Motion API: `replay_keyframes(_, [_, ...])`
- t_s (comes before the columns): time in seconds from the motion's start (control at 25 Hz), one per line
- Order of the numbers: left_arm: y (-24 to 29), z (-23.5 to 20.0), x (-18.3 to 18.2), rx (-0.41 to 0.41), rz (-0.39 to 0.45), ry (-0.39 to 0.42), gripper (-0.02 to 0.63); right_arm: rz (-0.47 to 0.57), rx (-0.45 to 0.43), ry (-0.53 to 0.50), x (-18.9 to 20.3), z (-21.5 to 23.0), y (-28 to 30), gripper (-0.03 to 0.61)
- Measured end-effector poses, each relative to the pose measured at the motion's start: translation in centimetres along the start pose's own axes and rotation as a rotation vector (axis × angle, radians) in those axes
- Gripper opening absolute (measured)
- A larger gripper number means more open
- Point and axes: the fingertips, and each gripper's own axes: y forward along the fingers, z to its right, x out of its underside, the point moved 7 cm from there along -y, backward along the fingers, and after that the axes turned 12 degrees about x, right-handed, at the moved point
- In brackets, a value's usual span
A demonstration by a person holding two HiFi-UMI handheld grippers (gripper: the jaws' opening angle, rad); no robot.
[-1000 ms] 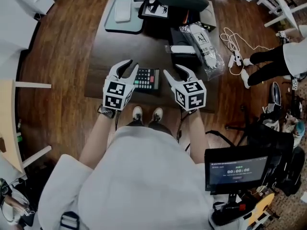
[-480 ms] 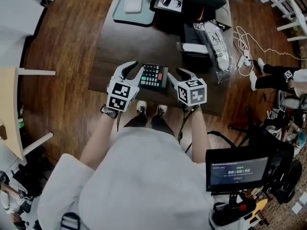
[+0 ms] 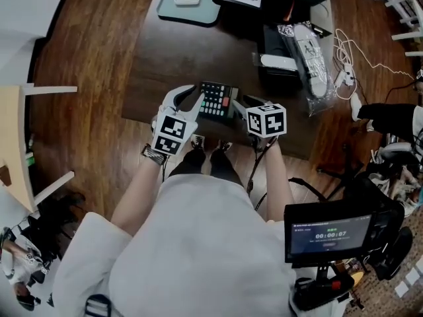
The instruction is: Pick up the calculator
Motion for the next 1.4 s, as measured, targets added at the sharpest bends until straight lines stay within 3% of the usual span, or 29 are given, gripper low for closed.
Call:
replay_keyframes(0.56, [1.7,0.5,1.4,0.036,-0.009,-0.071,0.094,-0.146,-0.085,0.042,1.6,-0.5,3.3,0.176])
replay_keyframes(0.8, [1.5,0.2,1.8,0.031,-0.022,-0.083,0.094,-0.194,-0.185,0.183,1.8,-0.2,3.6,0.109])
replay_keyframes(0.92, [1.5,0.0,1.6,0.029,-0.022,-0.08,0.094,-0.168,-0.199,0.217,1.7,-0.2,3.2,0.086])
replay_keyframes(1.12, [1.7,-0.1,1.1,0.029,-0.017,-0.066,0.094,-0.077,-0.141,0.12,0.6,-1.9,1.8,0.071])
replay_keyframes(1.4, [1.7,0.4,0.0,0.026,0.012,-0.028,0.091,0.087,0.001,0.036,-2.6,-1.7,-1.4,0.058])
